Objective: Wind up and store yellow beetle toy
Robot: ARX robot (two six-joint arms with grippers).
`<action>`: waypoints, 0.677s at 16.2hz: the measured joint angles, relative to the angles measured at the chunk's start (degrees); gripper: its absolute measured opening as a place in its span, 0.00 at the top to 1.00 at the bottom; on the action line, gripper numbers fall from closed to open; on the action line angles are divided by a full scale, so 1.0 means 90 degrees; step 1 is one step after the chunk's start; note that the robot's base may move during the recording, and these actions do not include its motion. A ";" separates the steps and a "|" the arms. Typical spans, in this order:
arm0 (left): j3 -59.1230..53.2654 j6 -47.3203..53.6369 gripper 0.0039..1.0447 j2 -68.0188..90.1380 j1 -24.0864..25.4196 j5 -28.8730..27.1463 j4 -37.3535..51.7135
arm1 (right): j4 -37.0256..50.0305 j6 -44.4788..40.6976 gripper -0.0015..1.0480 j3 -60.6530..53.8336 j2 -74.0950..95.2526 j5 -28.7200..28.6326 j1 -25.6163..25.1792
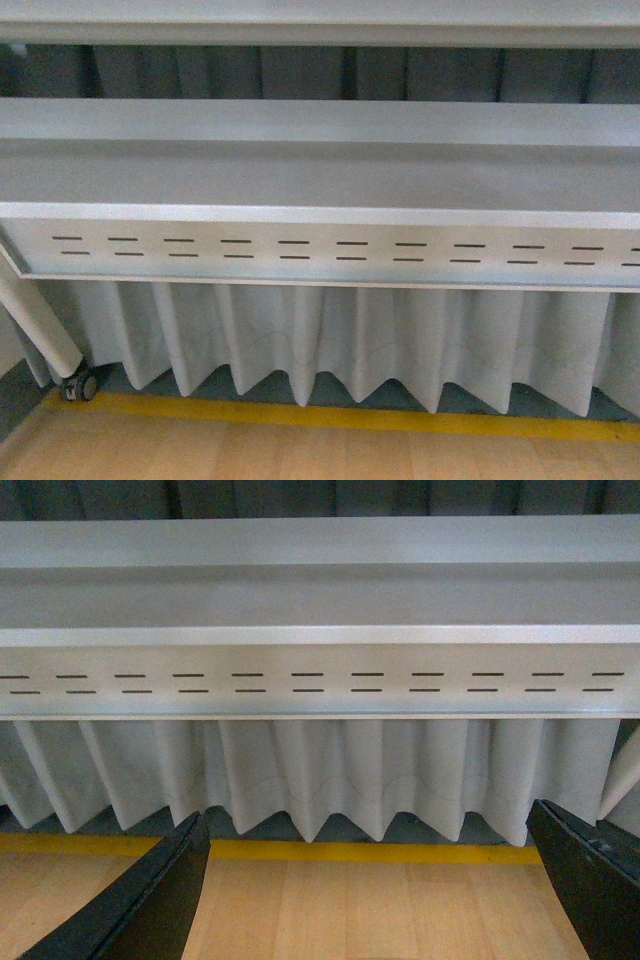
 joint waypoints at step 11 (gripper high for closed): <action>0.0000 -0.0002 0.06 0.0000 0.0000 -0.0002 0.0010 | 0.0005 0.0000 0.06 0.0000 0.0000 -0.0005 0.0000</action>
